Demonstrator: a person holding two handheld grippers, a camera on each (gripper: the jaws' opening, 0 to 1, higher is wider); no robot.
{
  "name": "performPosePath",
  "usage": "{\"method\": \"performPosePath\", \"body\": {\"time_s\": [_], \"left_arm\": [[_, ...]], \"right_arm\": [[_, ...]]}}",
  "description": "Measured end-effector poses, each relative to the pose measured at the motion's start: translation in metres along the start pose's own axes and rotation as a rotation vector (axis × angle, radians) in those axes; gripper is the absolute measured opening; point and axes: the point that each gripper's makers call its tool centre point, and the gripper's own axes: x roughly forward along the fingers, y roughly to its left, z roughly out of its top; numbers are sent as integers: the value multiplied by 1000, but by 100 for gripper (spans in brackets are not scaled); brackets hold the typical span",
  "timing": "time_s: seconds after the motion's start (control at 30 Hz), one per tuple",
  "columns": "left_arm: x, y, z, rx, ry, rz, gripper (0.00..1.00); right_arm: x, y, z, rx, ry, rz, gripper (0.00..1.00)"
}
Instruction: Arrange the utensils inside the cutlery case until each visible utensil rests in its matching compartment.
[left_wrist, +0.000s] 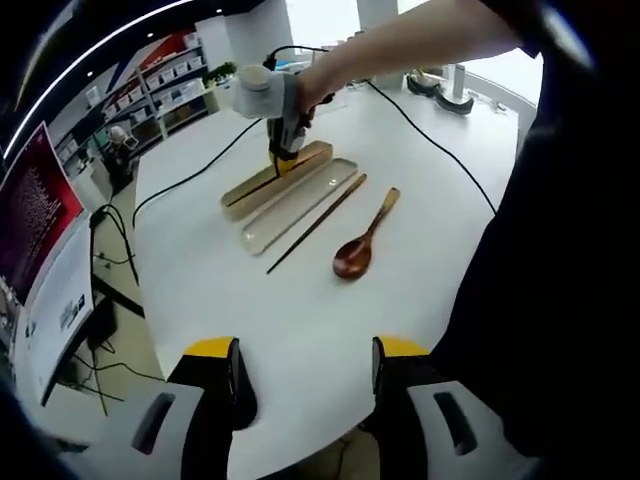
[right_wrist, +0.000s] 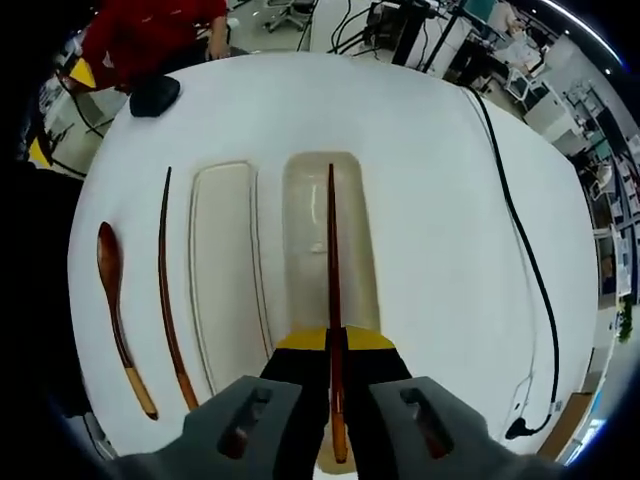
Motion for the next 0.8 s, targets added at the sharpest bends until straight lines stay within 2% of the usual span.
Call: {"method": "performPosePath", "body": {"time_s": [0.4, 0.5, 0.63, 0.8], "left_arm": [[-2, -2, 2, -13, -2, 11, 56], [-4, -1, 5, -25, -16, 15, 56], [-4, 0, 3, -11, 0, 20, 55], [-4, 1, 8, -15, -8, 25, 55]], "right_arm": [[7, -5, -1, 19, -1, -20, 0], [8, -5, -2, -19, 2, -38, 0], [7, -6, -1, -9, 11, -37, 0], [5, -2, -2, -24, 22, -24, 0]]}}
